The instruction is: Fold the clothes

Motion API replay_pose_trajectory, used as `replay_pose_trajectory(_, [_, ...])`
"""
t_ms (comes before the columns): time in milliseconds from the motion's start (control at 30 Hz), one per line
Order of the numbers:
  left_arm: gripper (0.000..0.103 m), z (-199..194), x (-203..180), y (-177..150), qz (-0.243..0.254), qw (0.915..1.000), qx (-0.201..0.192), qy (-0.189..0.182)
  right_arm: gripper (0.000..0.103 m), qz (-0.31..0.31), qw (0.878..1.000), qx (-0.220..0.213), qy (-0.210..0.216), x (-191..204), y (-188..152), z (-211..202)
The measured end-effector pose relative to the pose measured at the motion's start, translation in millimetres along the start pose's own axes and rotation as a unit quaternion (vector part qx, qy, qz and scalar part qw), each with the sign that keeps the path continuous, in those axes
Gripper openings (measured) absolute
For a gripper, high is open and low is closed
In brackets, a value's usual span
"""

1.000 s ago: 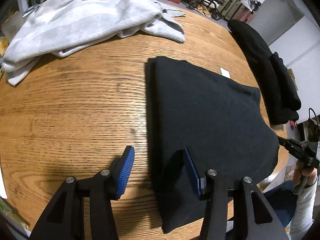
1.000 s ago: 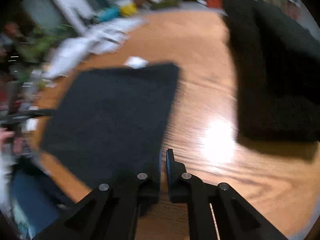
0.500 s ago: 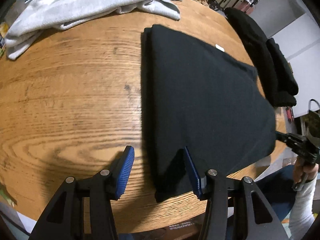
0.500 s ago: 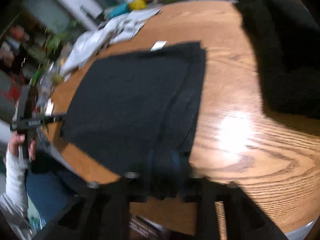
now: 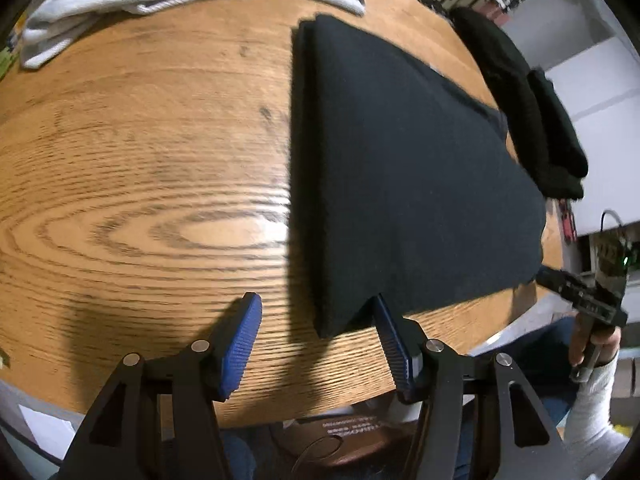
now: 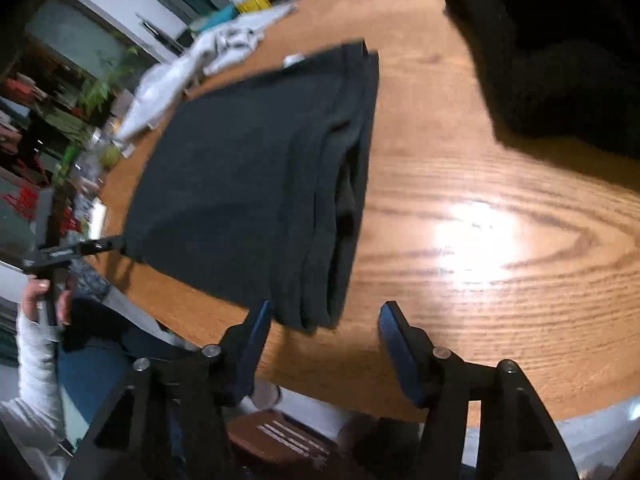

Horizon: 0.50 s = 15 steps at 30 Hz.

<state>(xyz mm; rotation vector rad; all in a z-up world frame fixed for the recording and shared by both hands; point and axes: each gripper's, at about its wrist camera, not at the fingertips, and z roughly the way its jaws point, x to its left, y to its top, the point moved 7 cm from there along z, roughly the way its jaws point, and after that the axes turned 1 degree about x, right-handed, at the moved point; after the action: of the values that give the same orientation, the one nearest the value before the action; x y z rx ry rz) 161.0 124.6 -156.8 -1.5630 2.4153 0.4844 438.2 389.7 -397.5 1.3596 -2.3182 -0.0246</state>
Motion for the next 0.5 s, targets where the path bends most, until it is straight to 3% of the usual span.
replay_pose_trajectory(33, [0.059, 0, -4, 2, 0.006, 1.0, -0.004, 0.002, 0.054, 0.001, 1.0, 0.001, 0.0, 2, 4, 3])
replay_pose_trajectory(100, [0.055, 3, -8, 6, 0.014, 0.9999, -0.004, 0.001, 0.025, 0.005, 1.0, 0.005, 0.003, 5, 9, 8])
replay_pose_trajectory(133, [0.026, 4, -10, 7, 0.017, 0.9998, 0.001, 0.003, 0.014, -0.002, 1.0, 0.013, 0.003, 9, 9, 12])
replay_pose_trajectory(167, [0.01, 4, -12, 5, 0.023, 0.9997, 0.007, 0.002, 0.004, -0.014, 1.0, 0.02, -0.002, 12, 7, 12])
replay_pose_trajectory(333, [0.007, -14, -20, -7, 0.045, 0.999, 0.01, 0.003, 0.003, -0.098, 0.995, 0.004, -0.028, 33, 6, -15])
replay_pose_trajectory(433, [0.01, 4, -12, -21, 0.033, 0.9982, 0.05, 0.001, 0.003, -0.083, 0.995, 0.035, -0.037, 18, -3, -7])
replay_pose_trajectory(500, [0.016, -2, -6, -19, 0.011, 0.9988, 0.046, -0.013, 0.008, -0.059, 0.995, 0.065, -0.052, 3, -13, 6])
